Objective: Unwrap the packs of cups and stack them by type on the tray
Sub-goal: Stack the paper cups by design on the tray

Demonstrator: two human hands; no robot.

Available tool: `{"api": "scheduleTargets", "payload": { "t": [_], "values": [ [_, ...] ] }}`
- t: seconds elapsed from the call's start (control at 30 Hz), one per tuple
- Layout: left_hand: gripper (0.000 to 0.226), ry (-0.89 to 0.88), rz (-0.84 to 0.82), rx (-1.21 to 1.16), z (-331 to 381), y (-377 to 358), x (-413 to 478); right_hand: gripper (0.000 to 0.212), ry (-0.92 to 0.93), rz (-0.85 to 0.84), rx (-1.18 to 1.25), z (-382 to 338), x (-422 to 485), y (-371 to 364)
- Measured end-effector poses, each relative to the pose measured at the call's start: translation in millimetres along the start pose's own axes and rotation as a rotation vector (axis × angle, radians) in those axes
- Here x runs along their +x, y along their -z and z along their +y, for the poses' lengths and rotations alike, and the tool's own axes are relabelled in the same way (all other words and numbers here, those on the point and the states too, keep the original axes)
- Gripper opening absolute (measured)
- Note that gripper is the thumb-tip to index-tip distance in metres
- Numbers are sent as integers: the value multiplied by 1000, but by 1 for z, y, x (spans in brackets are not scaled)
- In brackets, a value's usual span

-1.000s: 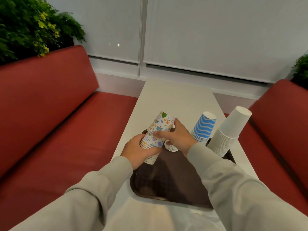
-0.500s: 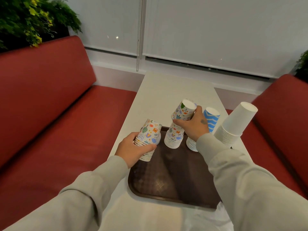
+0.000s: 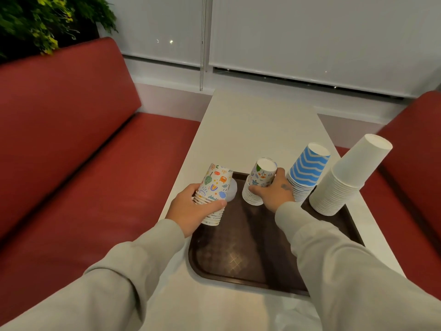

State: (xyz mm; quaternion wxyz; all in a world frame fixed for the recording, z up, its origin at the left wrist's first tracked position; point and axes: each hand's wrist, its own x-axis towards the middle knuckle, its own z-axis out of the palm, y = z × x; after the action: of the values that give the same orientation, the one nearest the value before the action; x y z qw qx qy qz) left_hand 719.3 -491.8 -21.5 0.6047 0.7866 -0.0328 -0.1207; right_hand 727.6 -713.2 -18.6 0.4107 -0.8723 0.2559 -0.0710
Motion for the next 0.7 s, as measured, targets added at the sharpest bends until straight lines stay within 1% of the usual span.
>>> {"api": "scheduleTargets", "payload": {
  "t": [0.1, 0.27, 0.33, 0.47, 0.5, 0.53, 0.6, 0.67, 0.7],
  "values": [
    [58, -9, -5, 11, -1, 1, 1, 79, 6, 0, 11, -1, 0, 0],
    [63, -21, -11, 21, 2, -1, -1, 94, 83, 31, 64, -15, -6, 10],
    [65, -32, -13, 25, 6, -2, -4, 87, 133, 58, 65, -25, -13, 16],
    [63, -74, -20, 32, 17, -3, -11, 65, 328, 170, 93, -49, -33, 27],
    [62, -83, -20, 33, 20, -3, -13, 61, 360, 174, 102, -55, -38, 29],
    [63, -90, -20, 34, 23, -3, -14, 58, 374, 152, 119, -60, -43, 31],
    [63, -101, -23, 32, 27, -2, -18, 59, 341, 31, 150, -68, -52, 35],
    [61, -111, -26, 16, 31, -1, -21, 71, 239, -149, 170, -72, -58, 35],
    [61, -114, -25, 4, 33, -1, -23, 81, 189, -228, 187, -72, -61, 33]
  ]
}}
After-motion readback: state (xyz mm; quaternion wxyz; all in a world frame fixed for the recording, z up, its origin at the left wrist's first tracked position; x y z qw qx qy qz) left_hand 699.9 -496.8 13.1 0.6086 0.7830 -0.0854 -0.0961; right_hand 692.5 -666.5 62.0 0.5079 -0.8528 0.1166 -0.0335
